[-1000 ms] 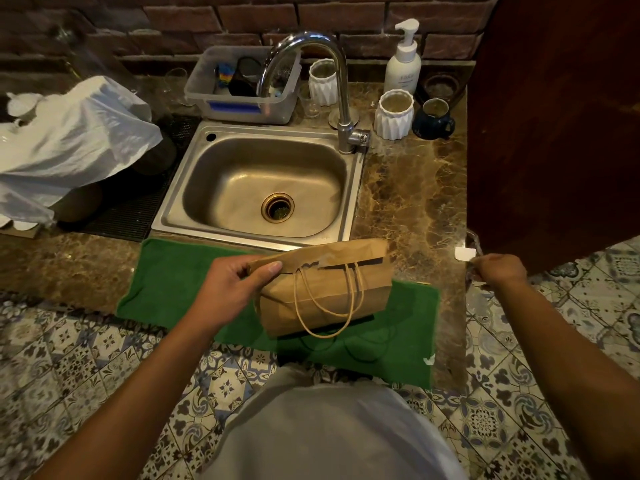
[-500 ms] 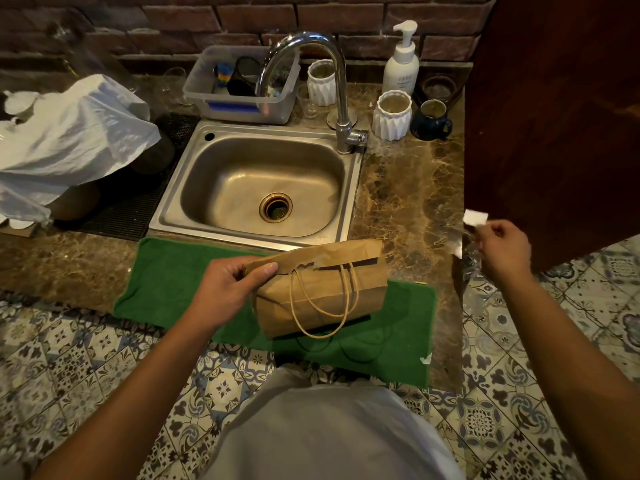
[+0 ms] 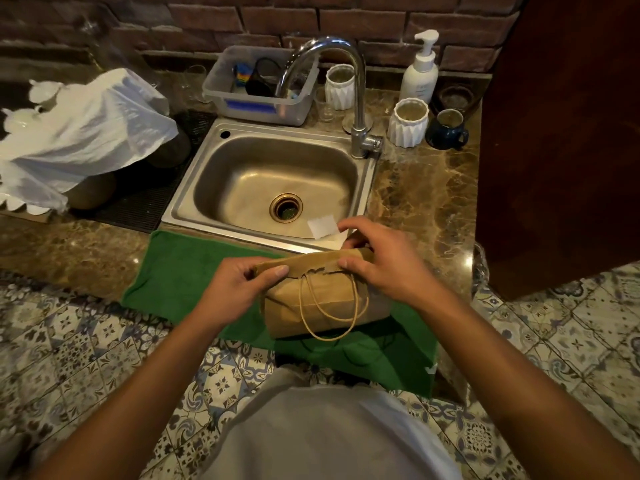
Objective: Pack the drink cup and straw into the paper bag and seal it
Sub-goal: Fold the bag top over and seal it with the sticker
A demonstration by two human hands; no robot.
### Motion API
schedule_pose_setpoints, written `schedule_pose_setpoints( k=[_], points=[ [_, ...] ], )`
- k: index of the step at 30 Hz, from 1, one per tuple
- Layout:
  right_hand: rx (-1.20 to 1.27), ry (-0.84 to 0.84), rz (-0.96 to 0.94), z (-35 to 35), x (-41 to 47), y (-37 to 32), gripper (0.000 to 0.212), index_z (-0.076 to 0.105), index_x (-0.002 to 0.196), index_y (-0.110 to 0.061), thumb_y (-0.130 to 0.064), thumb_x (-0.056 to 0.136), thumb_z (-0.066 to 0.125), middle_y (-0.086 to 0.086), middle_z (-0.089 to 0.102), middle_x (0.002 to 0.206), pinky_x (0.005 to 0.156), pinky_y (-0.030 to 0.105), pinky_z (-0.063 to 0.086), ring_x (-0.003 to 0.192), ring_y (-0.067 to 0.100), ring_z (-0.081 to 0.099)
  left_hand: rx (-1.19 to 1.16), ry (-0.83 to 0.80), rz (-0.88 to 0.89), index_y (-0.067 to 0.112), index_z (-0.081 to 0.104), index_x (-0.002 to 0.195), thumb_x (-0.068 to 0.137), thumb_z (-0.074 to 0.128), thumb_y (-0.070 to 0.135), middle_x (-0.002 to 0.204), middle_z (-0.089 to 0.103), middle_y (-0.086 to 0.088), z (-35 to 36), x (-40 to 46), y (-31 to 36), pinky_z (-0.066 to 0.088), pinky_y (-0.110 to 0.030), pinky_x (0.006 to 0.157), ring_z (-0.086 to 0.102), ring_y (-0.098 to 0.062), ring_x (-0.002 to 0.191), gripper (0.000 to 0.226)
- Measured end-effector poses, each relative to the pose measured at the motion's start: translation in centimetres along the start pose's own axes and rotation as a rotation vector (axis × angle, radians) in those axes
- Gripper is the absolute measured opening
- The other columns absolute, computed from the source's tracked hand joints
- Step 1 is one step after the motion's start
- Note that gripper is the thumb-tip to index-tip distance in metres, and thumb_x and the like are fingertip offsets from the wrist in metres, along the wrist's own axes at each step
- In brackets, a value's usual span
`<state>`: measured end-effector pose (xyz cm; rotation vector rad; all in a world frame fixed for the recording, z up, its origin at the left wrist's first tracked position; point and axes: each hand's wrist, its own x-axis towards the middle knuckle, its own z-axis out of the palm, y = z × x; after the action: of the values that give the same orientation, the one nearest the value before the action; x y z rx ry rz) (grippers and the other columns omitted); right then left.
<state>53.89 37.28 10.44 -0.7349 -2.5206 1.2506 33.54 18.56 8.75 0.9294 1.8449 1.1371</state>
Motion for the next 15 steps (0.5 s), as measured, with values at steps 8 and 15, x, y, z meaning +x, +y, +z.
schedule_pose_setpoints(
  k=[8, 15],
  points=[
    [-0.074, 0.030, -0.085, 0.9, 0.6, -0.1, 0.048, 0.062, 0.131, -0.031, -0.027, 0.087, 0.079, 0.001, 0.069, 0.102, 0.085, 0.045, 0.056, 0.095, 0.020, 0.067, 0.374, -0.192, 0.037, 0.031, 0.081, 0.097, 0.086, 0.077, 0.038, 0.086, 0.080, 0.007, -1.5, 1.9, 2.4, 0.058, -0.035, 0.072, 0.074, -0.010, 0.079, 0.014],
    [-0.031, 0.142, -0.089, 0.4, 0.1, -0.6, 0.046, 0.064, 0.130, -0.024, -0.026, 0.086, 0.080, -0.007, 0.066, 0.098, 0.084, 0.045, 0.055, 0.096, 0.021, 0.064, 0.547, -0.140, 0.246, 0.019, 0.082, 0.098, 0.091, 0.075, 0.029, 0.081, 0.077, 0.007, 0.5, 3.3, 3.8, 0.052, -0.036, 0.067, 0.069, -0.011, 0.075, 0.014]
  ],
)
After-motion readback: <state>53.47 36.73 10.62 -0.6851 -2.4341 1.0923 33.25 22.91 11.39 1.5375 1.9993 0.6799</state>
